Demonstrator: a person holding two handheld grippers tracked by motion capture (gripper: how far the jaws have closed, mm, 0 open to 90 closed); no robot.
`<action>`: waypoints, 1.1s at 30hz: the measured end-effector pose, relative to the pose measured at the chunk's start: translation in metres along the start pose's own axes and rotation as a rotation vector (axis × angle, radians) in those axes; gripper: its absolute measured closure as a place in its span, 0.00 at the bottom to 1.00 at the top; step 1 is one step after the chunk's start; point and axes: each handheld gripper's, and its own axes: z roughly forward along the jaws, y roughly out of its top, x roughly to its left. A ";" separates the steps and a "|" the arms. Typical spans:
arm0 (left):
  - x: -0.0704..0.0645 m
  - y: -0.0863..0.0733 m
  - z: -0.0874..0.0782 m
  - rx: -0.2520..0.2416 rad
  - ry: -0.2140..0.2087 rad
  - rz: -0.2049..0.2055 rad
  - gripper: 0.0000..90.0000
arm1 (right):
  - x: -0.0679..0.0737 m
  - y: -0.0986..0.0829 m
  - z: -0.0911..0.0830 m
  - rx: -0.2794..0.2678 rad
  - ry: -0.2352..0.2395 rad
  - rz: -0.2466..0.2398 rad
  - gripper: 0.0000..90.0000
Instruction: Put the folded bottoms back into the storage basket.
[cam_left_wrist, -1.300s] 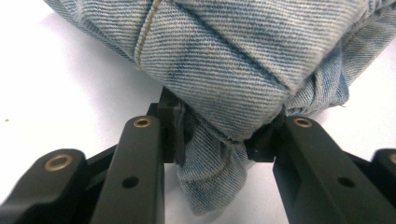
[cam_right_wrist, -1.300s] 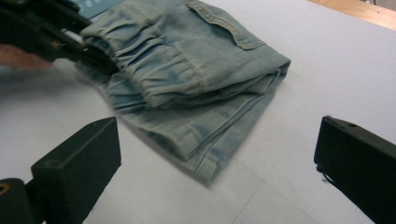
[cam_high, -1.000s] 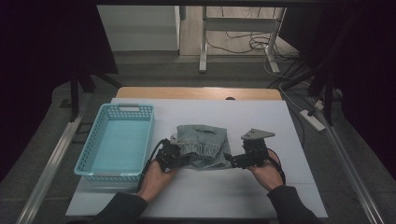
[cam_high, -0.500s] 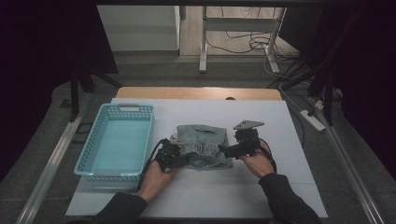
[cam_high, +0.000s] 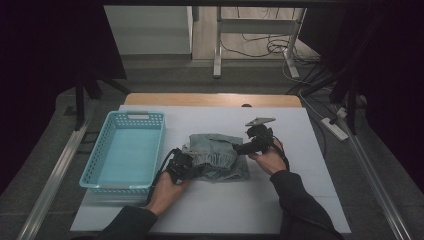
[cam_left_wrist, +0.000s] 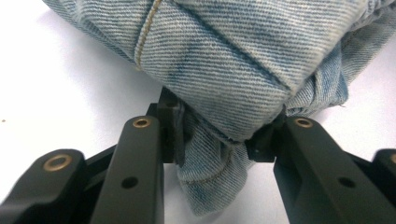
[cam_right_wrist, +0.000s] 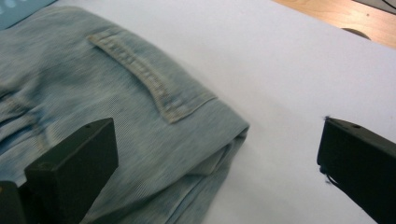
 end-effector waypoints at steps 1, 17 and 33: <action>0.000 0.000 0.000 -0.002 0.000 -0.002 0.71 | -0.001 0.002 0.002 0.003 -0.007 -0.001 0.00; 0.000 0.000 0.000 -0.003 -0.004 -0.008 0.71 | -0.021 0.016 0.036 0.070 -0.051 0.018 0.00; 0.001 0.000 0.000 0.003 -0.008 -0.010 0.70 | -0.023 0.001 0.061 0.174 0.017 0.042 0.09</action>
